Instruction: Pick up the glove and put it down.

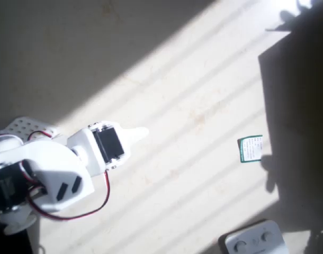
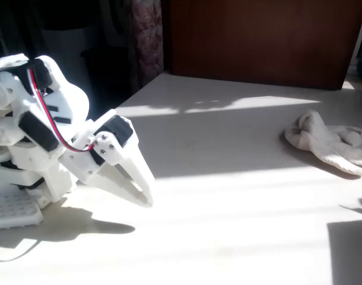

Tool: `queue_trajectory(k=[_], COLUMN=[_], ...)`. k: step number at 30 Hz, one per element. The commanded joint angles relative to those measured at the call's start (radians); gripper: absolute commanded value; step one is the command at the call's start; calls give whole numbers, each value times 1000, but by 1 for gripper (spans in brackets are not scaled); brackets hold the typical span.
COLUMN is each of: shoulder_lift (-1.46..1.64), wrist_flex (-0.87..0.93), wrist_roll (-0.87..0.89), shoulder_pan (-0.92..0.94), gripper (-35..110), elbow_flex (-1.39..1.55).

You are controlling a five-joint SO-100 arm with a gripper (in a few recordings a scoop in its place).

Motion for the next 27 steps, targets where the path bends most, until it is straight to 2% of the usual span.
queue_trajectory(k=[1, 19, 27], shoulder_lift=[5, 8, -6], wrist_flex=[-9, -12, -11], wrist_roll=[-5, 6, 9], shoulder_pan=[11, 3, 5], gripper=[0, 0, 0], elbow_flex=[2, -11, -140])
